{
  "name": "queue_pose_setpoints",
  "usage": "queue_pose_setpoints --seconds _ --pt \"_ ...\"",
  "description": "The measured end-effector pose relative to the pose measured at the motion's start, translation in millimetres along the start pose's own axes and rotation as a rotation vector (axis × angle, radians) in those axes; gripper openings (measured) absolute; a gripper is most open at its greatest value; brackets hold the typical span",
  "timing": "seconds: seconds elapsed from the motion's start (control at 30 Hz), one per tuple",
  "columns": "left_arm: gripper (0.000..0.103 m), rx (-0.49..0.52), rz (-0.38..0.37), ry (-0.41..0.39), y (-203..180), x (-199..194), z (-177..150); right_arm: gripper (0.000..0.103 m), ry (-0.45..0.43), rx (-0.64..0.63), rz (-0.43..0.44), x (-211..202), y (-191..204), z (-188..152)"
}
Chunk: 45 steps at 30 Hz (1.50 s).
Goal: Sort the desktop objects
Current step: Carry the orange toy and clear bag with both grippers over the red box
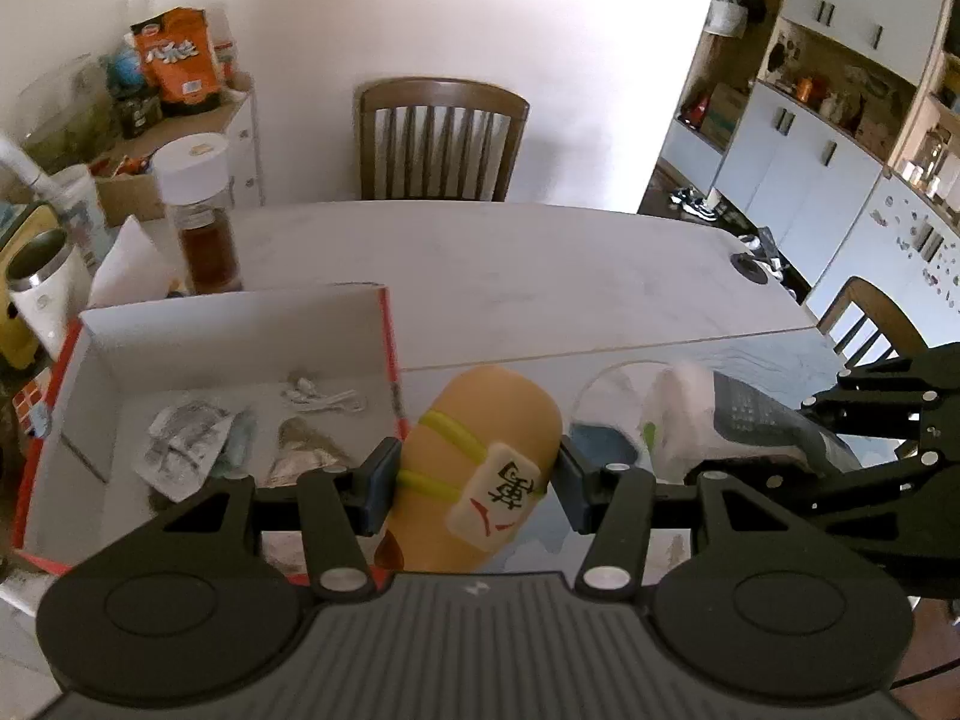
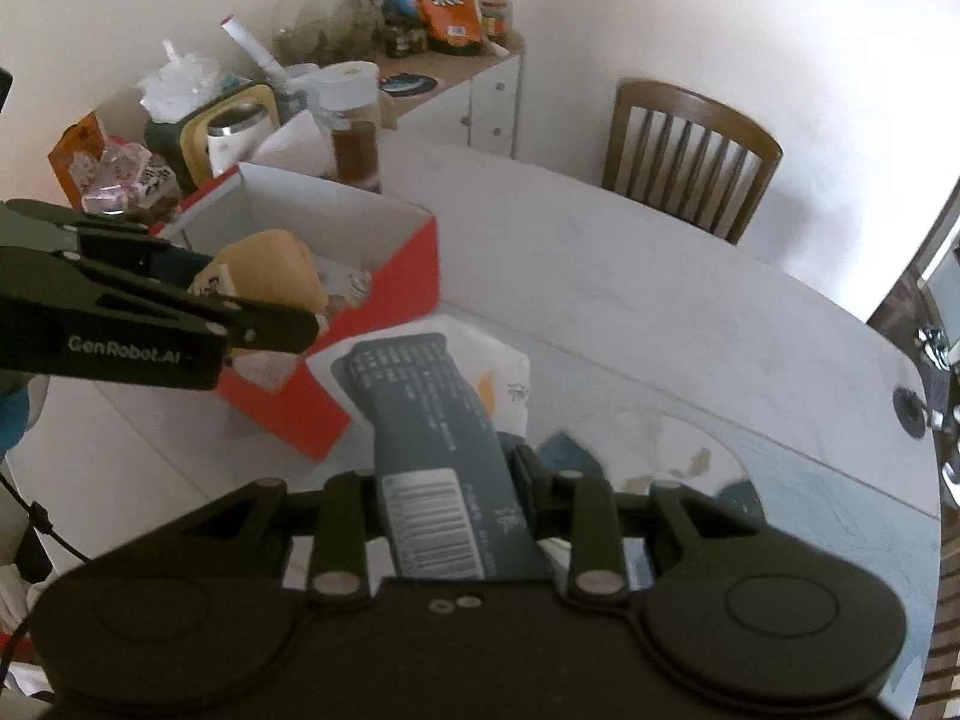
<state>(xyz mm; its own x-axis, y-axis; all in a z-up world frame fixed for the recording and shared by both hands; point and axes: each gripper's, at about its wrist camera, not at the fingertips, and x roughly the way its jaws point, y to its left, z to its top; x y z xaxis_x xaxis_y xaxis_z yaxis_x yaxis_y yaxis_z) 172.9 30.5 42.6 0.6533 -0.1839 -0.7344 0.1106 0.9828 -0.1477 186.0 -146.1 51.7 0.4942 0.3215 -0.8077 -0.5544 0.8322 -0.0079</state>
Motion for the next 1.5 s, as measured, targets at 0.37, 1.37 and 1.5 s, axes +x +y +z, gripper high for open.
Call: queue_pose_setpoints --seconds 0.37,1.37,1.5 --pt "0.052 -0.035 0.042 -0.008 51.4 -16.0 -6.8 0.03 0.012 -0.035 0.025 20.1 46.8 25.5" --pt "0.052 -0.051 0.152 0.096 179.7 30.7 16.9 0.03 0.105 -0.068 0.07 109.0 114.6 89.3" --pt "0.052 -0.029 0.153 0.129 183.4 49.2 21.9 0.03 0.119 -0.083 0.067 121.6 117.8 96.5"
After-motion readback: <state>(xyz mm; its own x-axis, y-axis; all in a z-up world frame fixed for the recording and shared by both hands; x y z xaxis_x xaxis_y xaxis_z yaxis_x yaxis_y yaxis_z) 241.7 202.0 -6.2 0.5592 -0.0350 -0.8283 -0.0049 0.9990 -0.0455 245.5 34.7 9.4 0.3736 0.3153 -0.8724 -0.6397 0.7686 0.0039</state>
